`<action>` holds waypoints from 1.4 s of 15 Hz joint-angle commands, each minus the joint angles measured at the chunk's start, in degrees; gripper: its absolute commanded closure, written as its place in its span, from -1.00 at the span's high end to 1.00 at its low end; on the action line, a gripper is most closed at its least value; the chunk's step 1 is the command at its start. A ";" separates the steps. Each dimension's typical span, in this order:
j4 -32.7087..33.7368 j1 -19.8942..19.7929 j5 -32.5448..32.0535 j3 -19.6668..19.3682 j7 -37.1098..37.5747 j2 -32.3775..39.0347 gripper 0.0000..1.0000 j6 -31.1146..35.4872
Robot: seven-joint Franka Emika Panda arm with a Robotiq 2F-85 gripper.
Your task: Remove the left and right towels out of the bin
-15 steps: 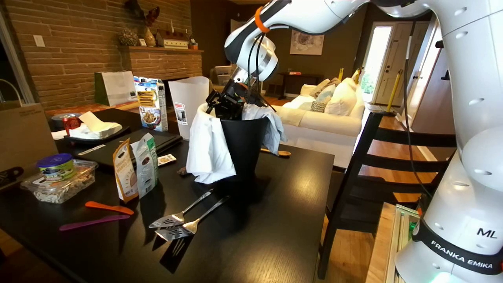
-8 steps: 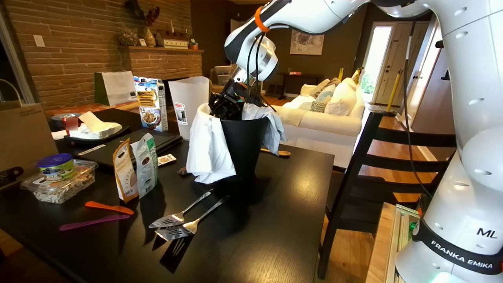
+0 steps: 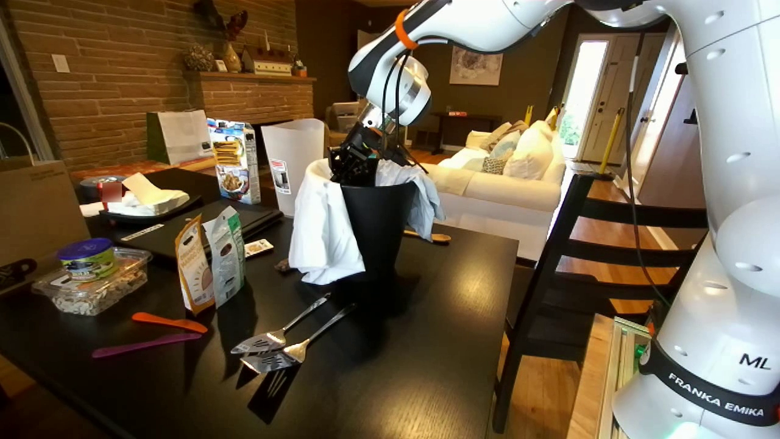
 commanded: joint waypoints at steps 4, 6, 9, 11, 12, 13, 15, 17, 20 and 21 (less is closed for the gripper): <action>0.36 -0.54 1.81 0.31 -0.42 -0.11 -0.99 -1.06; 0.29 -0.54 1.00 -0.12 -0.02 -0.26 -0.99 -2.03; 0.86 -1.08 1.83 -0.10 1.20 -0.90 -0.99 -5.45; 1.49 -1.35 2.35 -0.27 2.16 -1.32 -0.99 -8.08; 1.92 -1.50 2.70 -0.33 2.72 -1.48 -0.99 -9.34; 2.29 -1.56 2.92 -0.46 3.26 -1.60 -0.99 -10.39; 2.80 -1.53 3.27 -0.69 4.07 -1.83 -0.99 -12.08; 3.00 -1.43 3.69 -0.82 4.68 -2.20 -0.99 -13.56; 3.68 -1.12 5.17 -1.10 6.75 -2.85 -0.99 -15.44; 3.81 -1.06 5.91 -1.12 7.54 -3.48 -0.99 -16.32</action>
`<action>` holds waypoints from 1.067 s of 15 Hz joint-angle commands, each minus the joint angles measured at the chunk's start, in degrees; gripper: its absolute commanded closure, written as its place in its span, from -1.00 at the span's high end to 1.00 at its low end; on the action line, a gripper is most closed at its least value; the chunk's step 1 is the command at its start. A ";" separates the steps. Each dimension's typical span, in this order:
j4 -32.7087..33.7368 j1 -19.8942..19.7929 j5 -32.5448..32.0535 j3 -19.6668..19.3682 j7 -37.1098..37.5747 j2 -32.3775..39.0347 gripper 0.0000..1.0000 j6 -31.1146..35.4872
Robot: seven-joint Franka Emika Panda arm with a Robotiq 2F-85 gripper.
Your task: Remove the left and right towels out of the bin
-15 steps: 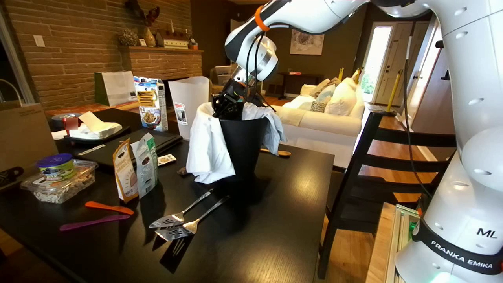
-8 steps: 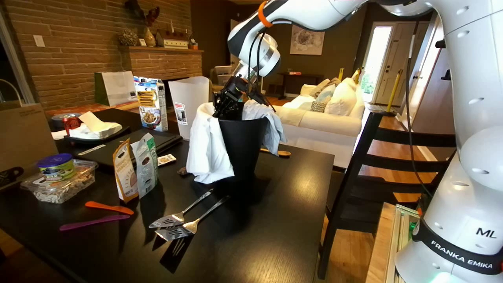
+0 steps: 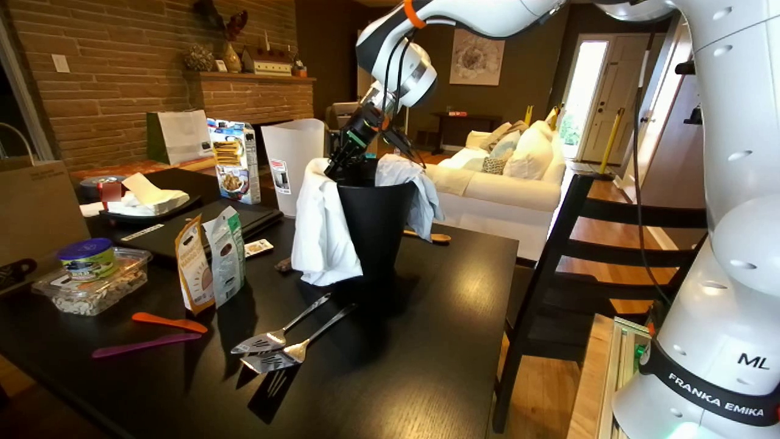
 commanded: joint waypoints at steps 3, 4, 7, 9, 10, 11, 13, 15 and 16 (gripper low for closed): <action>1.55 0.86 4.30 -0.95 4.14 -3.45 -0.99 -3.92; 2.19 1.13 4.04 -1.25 5.02 -4.10 -0.99 -4.21; 3.43 2.36 0.67 -2.37 6.66 -5.55 -0.99 -4.05; 2.86 3.22 -2.33 -3.38 7.46 -6.07 -0.99 -4.08; 2.69 3.56 -3.45 -3.65 8.05 -6.23 -0.99 -4.45; 2.30 3.69 -4.02 -3.74 8.31 -6.39 -0.99 -4.90; 2.61 3.83 -4.27 -3.67 8.75 -6.44 -0.99 -5.83; 3.09 3.82 -3.70 -3.49 9.25 -6.63 -0.99 -7.29; 3.28 3.79 -3.42 -3.40 9.53 -7.04 -0.99 -8.51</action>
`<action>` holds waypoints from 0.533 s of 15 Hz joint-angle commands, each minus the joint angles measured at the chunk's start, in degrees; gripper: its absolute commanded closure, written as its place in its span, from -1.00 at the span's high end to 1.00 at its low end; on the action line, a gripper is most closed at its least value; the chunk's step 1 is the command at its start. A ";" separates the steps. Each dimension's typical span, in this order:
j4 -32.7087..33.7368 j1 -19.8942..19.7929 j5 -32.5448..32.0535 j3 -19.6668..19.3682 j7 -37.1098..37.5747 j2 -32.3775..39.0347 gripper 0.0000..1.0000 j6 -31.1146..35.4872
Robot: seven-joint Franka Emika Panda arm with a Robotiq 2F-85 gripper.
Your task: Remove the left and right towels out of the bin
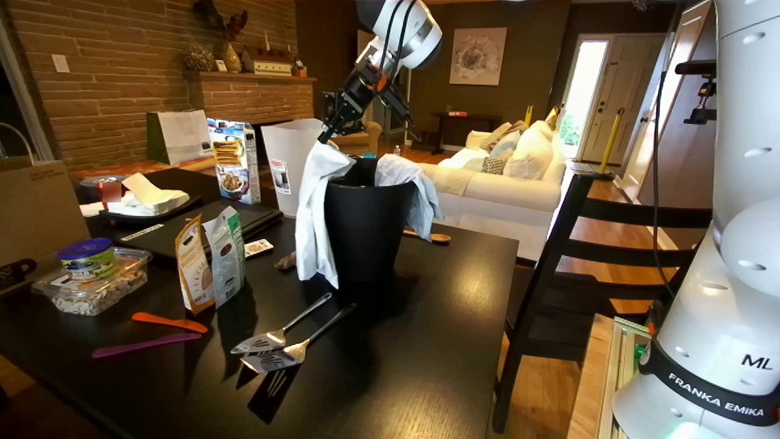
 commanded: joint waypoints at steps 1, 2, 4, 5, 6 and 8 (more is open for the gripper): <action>0.42 0.57 -0.18 -0.52 2.34 -1.98 -0.99 -4.39; 0.52 0.57 0.07 -0.48 2.75 -2.58 -0.99 -6.03; 0.44 0.51 0.55 -0.44 3.14 -4.33 -0.99 -10.37; 0.54 0.49 0.92 -0.48 2.96 -5.05 -0.99 -12.44; 0.79 0.50 1.09 -0.59 2.92 -5.74 -0.99 -14.88; 1.07 0.54 1.23 -0.94 2.77 -7.26 -0.99 -19.42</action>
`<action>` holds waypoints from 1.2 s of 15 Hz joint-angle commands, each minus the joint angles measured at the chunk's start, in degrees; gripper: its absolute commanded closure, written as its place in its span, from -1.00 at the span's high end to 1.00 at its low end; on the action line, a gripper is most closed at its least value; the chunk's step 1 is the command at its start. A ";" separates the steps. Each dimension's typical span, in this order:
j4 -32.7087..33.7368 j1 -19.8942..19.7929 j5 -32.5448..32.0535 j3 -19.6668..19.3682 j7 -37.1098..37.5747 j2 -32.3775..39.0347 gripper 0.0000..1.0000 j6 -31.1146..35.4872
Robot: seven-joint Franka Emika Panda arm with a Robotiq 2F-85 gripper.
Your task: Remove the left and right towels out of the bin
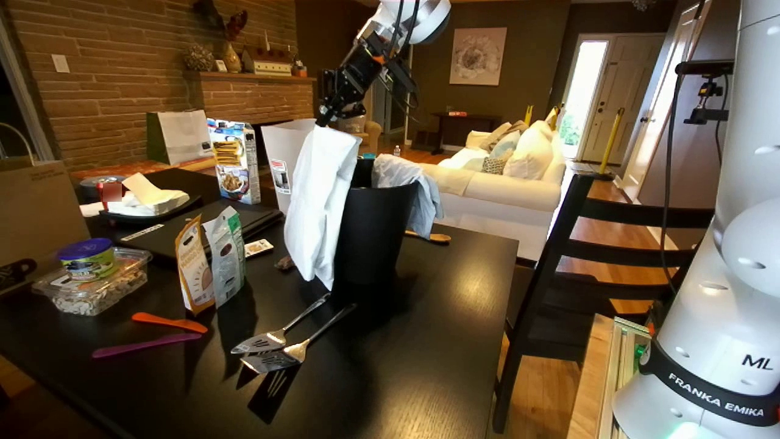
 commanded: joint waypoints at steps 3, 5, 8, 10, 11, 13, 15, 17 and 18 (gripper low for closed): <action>-0.11 0.51 0.50 -1.62 1.27 -5.17 -0.99 -12.70; -0.79 0.74 0.45 -2.01 1.84 -6.66 -0.99 -16.70; -2.39 1.11 0.57 -2.40 2.42 -8.61 -0.99 -21.78; -3.95 1.48 0.61 -2.42 2.72 -9.81 -0.99 -24.41; -4.93 1.67 0.80 -2.42 2.55 -10.34 -0.99 -25.77; -6.06 2.24 0.98 -2.35 2.78 -10.85 -0.99 -28.50; -7.69 2.96 1.03 -2.17 3.29 -11.32 -0.99 -30.73; -8.67 3.64 1.54 -2.00 3.51 -11.55 -0.99 -33.82; -9.15 4.05 1.96 -1.88 3.64 -11.66 -0.99 -35.14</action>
